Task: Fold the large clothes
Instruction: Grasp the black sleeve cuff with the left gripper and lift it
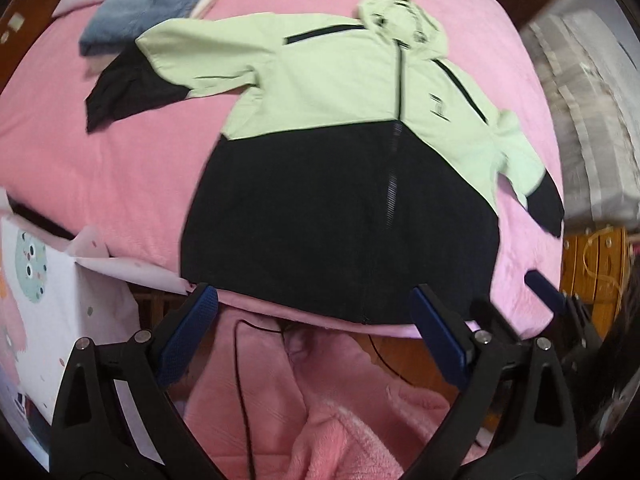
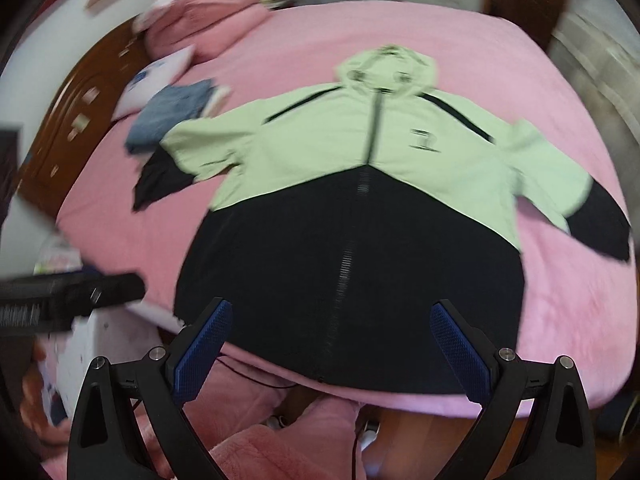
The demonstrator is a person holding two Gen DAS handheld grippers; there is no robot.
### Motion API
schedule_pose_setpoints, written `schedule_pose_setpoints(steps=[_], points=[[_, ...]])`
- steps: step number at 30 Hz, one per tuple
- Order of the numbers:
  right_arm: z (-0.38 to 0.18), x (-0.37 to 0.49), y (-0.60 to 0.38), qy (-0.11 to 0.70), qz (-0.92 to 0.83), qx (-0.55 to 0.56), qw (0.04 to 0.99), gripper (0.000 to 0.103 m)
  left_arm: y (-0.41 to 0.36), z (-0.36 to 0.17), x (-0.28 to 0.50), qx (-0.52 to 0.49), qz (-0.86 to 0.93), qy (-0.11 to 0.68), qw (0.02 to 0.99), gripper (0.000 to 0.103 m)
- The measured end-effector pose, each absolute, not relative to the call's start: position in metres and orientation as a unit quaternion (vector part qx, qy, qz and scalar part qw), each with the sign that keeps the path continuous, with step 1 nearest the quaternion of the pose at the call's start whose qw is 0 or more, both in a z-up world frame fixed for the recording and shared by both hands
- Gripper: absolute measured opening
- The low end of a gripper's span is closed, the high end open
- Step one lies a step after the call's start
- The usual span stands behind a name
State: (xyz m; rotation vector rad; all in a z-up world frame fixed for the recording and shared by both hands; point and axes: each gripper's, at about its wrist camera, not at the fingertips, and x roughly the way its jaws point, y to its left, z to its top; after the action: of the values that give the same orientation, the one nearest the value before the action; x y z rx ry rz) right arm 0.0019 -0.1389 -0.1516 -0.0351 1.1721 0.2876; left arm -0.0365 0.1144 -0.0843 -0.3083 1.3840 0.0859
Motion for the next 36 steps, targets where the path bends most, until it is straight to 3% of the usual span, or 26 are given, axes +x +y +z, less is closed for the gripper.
schedule_pose_setpoints(steps=[5, 10, 14, 20, 24, 25, 28, 31, 36], points=[[-0.158, 0.008, -0.067, 0.523, 0.210, -0.068, 0.824, 0.101, 0.189, -0.118, -0.014, -0.223, 0.090, 0.626, 0.742, 0.096], [-0.176, 0.007, 0.044, 0.429, 0.257, -0.282, 0.819, 0.101, 0.282, -0.168, 0.016, -0.318, 0.149, 0.624, 0.699, 0.096], [-0.205, 0.019, 0.130, 0.396, 0.285, -0.385, 0.783, 0.101, 0.358, -0.202, 0.050, -0.339, 0.184, 0.628, 0.676, 0.096], [-0.261, 0.083, 0.246, 0.448, 0.289, -0.378, 0.757, 0.101, 0.481, -0.255, 0.101, -0.396, 0.279, 0.579, 0.656, 0.096], [-0.283, 0.111, 0.276, 0.462, 0.275, -0.377, 0.754, 0.101, 0.556, -0.300, 0.101, -0.483, 0.386, 0.503, 0.604, 0.096], [-0.291, 0.118, 0.287, 0.464, 0.271, -0.381, 0.753, 0.101, 0.570, -0.315, 0.100, -0.508, 0.396, 0.492, 0.587, 0.094], [-0.312, 0.136, 0.304, 0.469, 0.264, -0.407, 0.738, 0.101, 0.593, -0.354, 0.097, -0.570, 0.391, 0.478, 0.542, 0.074], [-0.330, 0.141, 0.315, 0.466, 0.250, -0.461, 0.713, 0.101, 0.606, -0.377, 0.099, -0.611, 0.377, 0.458, 0.524, 0.072], [-0.351, 0.151, 0.303, 0.497, 0.236, -0.470, 0.690, 0.101, 0.631, -0.398, 0.113, -0.594, 0.393, 0.448, 0.540, 0.070]])
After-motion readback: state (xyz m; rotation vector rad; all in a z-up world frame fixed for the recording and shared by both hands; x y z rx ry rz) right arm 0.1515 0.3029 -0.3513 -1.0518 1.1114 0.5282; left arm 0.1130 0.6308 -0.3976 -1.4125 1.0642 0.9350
